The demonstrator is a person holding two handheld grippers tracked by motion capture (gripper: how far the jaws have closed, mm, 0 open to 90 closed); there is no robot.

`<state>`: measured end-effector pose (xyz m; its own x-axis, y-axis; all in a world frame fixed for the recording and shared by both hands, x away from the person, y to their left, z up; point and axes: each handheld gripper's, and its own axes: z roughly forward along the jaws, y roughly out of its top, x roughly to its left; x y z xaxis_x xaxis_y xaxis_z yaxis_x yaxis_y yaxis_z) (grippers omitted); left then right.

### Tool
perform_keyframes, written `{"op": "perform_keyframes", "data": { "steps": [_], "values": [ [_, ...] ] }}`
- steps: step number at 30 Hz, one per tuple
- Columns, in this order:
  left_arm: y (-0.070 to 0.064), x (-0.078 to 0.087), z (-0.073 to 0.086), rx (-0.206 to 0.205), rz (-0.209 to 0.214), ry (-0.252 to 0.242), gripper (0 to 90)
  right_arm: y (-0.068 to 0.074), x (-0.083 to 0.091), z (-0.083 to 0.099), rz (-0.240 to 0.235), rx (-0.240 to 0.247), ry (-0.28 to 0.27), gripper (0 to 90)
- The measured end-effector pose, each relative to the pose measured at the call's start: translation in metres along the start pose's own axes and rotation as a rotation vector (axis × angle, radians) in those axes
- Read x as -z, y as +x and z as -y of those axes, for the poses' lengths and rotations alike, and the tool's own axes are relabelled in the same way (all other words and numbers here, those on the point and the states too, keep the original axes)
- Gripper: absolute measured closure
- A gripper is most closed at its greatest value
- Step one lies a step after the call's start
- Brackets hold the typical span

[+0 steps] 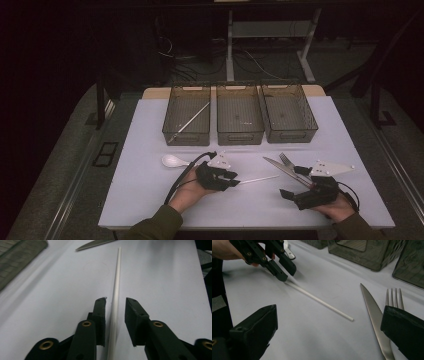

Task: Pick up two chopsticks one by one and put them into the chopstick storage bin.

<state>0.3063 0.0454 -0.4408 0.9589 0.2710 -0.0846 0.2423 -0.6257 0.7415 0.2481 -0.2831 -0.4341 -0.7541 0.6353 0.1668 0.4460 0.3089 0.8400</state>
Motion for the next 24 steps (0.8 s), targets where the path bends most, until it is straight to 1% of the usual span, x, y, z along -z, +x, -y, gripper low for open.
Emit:
{"op": "perform_keyframes", "data": {
  "steps": [2, 5, 8, 11, 15, 17, 21, 24],
  "values": [
    [0.0, -0.0021, 0.0004, -0.006, -0.003, 0.01, 73.4, 0.0003, 0.0, 0.0, 0.0, -0.001, 0.0, 1.1],
    [0.0012, -0.0035, 0.0012, 0.001, 0.004, 0.01, 76.0, 0.0, 0.0001, 0.0, 0.001, 0.0, -0.001, 1.1],
    [0.0011, -0.0052, 0.002, 0.004, 0.001, 0.016, 77.3, 0.0003, 0.0, 0.0, 0.001, 0.0, 0.0, 1.1],
    [0.0022, -0.0081, 0.0037, -0.005, -0.004, 0.042, 77.9, 0.0004, 0.0, 0.0, 0.0, 0.0, 0.001, 1.1],
    [0.0033, -0.0084, 0.0051, 0.003, 0.002, 0.041, 80.8, 0.0005, 0.0001, 0.0, 0.001, 0.0, 0.001, 1.1],
    [0.0029, -0.0087, 0.005, -0.013, -0.001, 0.041, 82.2, 0.0003, -0.0002, 0.0, 0.0, 0.001, 0.001, 1.1],
    [0.0037, -0.0089, 0.0057, -0.003, 0.006, 0.035, 83.3, 0.0003, -0.0005, 0.0, 0.0, 0.001, 0.002, 1.1],
    [0.0042, -0.0087, 0.006, -0.013, 0.014, 0.033, 84.0, 0.0005, -0.0003, 0.0, 0.001, 0.001, 0.002, 1.1]
  ]
}}
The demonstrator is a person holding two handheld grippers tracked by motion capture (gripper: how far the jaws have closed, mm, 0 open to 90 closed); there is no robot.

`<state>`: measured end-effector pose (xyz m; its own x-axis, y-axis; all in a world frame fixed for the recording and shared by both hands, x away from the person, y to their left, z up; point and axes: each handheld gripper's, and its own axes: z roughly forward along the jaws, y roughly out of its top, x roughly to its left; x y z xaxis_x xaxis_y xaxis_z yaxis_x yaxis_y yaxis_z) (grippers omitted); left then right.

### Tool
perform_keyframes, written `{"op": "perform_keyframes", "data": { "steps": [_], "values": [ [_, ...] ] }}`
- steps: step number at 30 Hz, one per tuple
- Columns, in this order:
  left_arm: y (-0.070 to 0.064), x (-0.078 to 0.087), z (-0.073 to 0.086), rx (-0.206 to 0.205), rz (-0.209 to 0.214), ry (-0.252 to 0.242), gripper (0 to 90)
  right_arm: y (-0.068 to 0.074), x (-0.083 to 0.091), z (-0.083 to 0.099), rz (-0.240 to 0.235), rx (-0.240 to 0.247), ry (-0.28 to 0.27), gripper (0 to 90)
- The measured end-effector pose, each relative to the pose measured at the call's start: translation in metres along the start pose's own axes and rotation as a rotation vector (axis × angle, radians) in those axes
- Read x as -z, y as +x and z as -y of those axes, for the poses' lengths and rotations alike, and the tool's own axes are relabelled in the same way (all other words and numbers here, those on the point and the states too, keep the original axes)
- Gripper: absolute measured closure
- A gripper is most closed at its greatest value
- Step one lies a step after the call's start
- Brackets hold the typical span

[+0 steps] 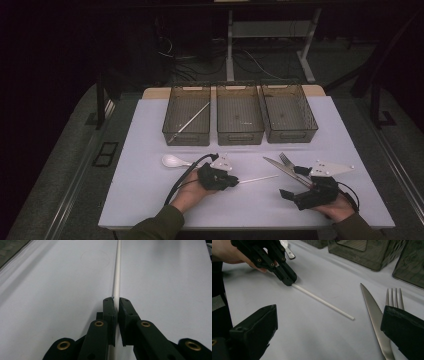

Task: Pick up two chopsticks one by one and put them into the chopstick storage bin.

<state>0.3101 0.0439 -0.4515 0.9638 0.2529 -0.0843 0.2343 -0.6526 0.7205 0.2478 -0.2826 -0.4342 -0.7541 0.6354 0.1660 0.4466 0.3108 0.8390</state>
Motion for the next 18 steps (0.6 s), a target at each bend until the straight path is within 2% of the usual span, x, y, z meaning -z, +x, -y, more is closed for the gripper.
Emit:
{"op": "perform_keyframes", "data": {
  "steps": [11, 18],
  "values": [
    [-0.0051, -0.0006, -0.0028, -0.004, 0.0, 0.008, 84.7, -0.0001, 0.0007, -0.0002, -0.002, 0.004, -0.004, 1.1],
    [-0.0085, 0.0072, -0.0073, 0.031, 0.005, -0.013, 84.7, 0.0002, 0.0007, -0.0003, -0.003, 0.005, -0.005, 1.1]
  ]
}}
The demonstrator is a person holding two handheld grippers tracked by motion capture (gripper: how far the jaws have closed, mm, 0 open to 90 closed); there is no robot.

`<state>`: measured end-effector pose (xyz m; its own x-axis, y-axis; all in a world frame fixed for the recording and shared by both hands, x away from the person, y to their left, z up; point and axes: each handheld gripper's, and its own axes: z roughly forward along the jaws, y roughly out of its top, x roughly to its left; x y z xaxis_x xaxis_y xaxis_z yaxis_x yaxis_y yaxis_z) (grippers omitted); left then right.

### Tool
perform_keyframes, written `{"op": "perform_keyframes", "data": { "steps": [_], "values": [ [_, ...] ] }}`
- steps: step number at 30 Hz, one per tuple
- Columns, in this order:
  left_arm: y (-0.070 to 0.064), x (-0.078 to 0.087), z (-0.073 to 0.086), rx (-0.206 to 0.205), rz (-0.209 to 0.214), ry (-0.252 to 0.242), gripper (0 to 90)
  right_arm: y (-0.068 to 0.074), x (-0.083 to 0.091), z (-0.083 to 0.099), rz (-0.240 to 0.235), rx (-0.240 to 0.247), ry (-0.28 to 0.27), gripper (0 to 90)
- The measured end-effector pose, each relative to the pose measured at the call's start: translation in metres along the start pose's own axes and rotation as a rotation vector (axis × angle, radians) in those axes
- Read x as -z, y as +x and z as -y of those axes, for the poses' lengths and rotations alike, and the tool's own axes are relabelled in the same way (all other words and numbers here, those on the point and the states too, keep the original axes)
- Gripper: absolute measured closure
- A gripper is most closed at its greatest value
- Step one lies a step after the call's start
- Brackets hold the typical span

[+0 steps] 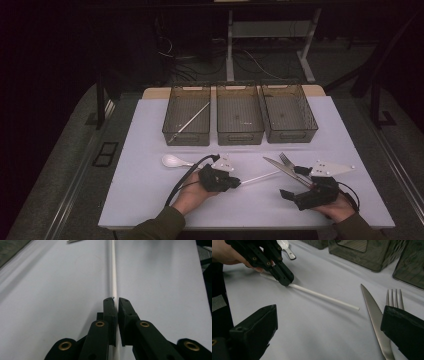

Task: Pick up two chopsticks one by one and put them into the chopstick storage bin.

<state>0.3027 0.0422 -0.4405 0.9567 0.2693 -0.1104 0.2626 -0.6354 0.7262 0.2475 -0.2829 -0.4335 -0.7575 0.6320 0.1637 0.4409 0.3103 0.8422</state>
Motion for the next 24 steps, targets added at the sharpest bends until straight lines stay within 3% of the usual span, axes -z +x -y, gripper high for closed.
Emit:
{"op": "perform_keyframes", "data": {
  "steps": [6, 24],
  "values": [
    [-0.002, 0.011, -0.003, 0.028, -0.02, -0.01, 84.7, 0.0, 0.0, 0.0, 0.0, -0.001, 0.001, 1.1],
    [0.005, 0.051, -0.013, 0.059, -0.06, -0.144, 84.7, -0.002, -0.004, 0.0, 0.003, -0.004, 0.011, 1.1]
  ]
}}
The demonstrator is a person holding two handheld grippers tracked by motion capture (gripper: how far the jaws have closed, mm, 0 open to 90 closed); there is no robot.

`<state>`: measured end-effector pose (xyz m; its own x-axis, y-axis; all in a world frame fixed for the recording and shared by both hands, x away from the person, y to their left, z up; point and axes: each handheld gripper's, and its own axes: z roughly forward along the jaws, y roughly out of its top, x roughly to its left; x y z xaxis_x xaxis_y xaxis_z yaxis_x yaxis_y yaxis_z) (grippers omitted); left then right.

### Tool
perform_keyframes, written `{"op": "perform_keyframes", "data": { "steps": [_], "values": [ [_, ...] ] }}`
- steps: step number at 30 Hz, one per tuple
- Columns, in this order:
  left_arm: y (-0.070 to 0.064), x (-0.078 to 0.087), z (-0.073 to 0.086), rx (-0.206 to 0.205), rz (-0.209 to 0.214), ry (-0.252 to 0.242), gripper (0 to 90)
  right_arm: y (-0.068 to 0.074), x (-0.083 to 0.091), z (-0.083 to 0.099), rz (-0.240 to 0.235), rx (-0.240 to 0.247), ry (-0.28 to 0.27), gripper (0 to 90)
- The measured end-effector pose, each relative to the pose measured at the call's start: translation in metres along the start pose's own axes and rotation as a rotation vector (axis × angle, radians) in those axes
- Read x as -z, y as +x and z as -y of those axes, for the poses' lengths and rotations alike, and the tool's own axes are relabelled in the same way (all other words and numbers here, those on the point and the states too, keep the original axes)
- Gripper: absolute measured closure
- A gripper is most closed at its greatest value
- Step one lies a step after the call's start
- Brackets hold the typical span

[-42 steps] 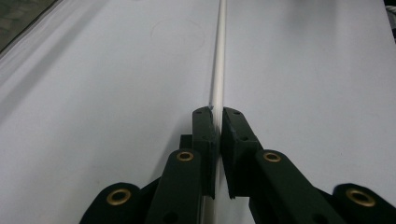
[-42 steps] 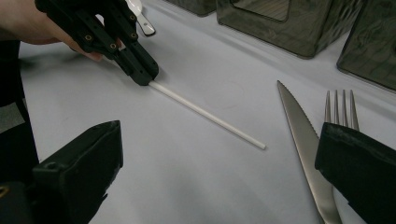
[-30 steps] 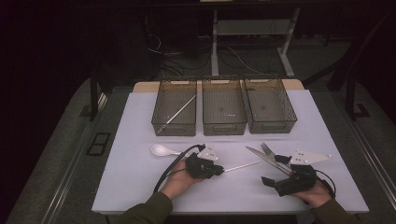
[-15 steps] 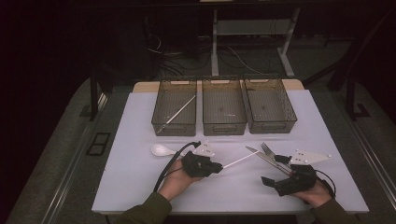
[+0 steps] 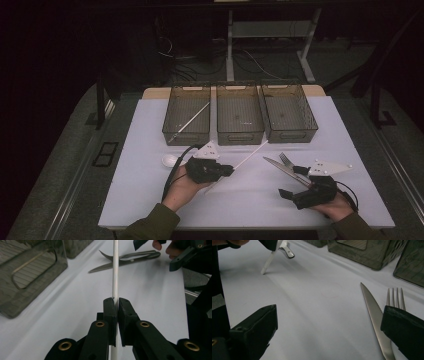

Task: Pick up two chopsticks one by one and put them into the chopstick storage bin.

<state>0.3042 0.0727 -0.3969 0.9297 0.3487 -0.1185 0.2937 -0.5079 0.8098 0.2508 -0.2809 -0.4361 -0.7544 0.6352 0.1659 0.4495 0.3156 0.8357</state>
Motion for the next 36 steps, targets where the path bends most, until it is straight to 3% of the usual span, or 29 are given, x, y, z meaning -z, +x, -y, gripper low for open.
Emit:
{"op": "perform_keyframes", "data": {
  "steps": [10, 15, 23, 24, 36],
  "values": [
    [0.003, 0.032, -0.012, 0.02, 0.0, -0.135, 84.7, 0.0, 0.001, 0.0, 0.0, 0.0, -0.001, 1.1],
    [0.011, 0.047, -0.016, 0.031, -0.038, -0.175, 84.7, 0.0, 0.001, 0.0, 0.002, -0.004, -0.003, 1.1],
    [0.032, 0.062, -0.027, 0.033, -0.104, -0.2, 84.7, -0.001, 0.001, 0.0, 0.005, 0.007, -0.011, 1.1],
    [0.036, 0.064, -0.03, 0.032, -0.115, -0.195, 84.6, 0.0, 0.001, 0.0, 0.001, -0.01, -0.005, 1.1],
    [0.081, 0.086, -0.068, 0.003, -0.241, -0.209, 84.7, -0.001, 0.003, 0.0, 0.001, -0.008, -0.013, 1.1]
  ]
}}
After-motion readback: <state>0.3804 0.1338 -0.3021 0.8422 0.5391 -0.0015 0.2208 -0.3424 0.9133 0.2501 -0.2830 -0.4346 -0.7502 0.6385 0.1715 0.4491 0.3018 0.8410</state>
